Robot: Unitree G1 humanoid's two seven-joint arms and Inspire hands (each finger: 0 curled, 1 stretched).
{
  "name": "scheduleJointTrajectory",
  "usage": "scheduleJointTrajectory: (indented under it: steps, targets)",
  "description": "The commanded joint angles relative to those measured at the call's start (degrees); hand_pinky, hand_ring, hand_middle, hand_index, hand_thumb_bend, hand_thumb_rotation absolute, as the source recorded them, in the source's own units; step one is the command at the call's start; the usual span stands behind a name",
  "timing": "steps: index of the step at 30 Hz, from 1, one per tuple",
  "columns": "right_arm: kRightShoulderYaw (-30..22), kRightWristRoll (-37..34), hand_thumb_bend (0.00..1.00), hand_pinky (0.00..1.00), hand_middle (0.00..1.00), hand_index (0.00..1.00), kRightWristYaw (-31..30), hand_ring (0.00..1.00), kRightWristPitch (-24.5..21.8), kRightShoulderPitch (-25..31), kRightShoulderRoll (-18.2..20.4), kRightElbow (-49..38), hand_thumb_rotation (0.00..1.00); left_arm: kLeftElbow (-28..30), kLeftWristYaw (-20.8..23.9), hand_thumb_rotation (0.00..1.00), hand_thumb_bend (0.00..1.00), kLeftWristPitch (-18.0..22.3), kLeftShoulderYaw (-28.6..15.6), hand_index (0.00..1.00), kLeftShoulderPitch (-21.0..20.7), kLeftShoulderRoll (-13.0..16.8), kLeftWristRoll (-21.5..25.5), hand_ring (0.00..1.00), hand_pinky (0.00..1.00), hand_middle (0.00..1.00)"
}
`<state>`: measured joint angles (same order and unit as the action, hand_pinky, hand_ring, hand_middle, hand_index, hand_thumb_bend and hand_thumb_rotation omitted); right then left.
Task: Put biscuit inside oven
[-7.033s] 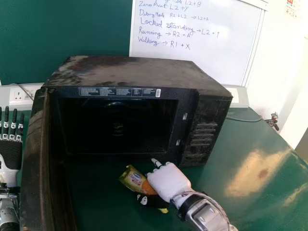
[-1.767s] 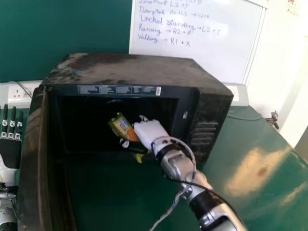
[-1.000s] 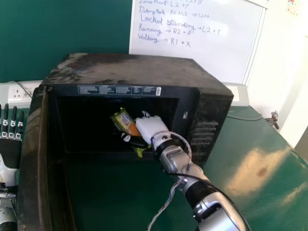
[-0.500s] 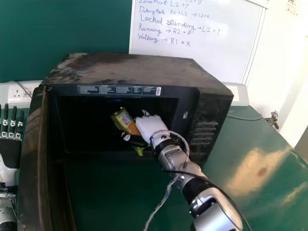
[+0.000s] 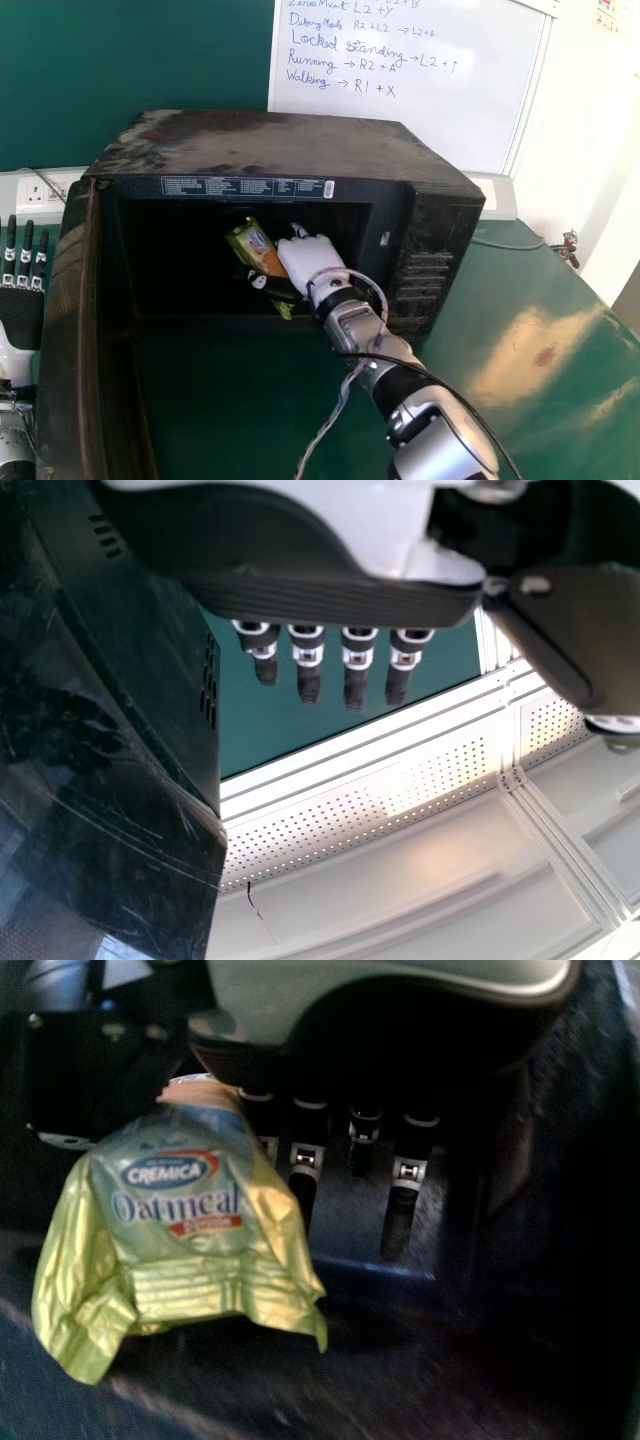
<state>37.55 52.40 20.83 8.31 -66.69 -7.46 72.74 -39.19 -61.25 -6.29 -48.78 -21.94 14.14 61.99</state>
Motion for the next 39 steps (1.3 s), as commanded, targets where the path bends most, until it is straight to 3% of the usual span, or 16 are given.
scheduleJointTrajectory:
  steps: [1,21,39]
  targets:
    - [0.09,-0.73,0.51,0.52,0.50,0.55,0.21,0.42,0.40,-2.10,0.51,-0.31,0.00,-3.25,0.01,0.00,0.51,-1.04,0.05,0.49,2.98,-2.19,-0.23,0.00,0.00,0.48]
    - [0.12,-1.27,0.51,0.49,0.50,0.55,0.18,0.42,2.09,-3.13,2.71,-2.73,0.00,-1.88,1.12,0.00,0.51,-0.76,0.10,0.49,3.22,-2.98,-0.16,0.00,0.00,0.48]
    - [0.28,-1.91,0.51,0.50,0.49,0.54,-0.71,0.43,1.72,-4.62,5.09,1.08,0.00,-2.13,0.66,0.00,0.51,-0.36,0.23,0.49,3.50,-2.56,-0.52,0.00,0.00,0.48]
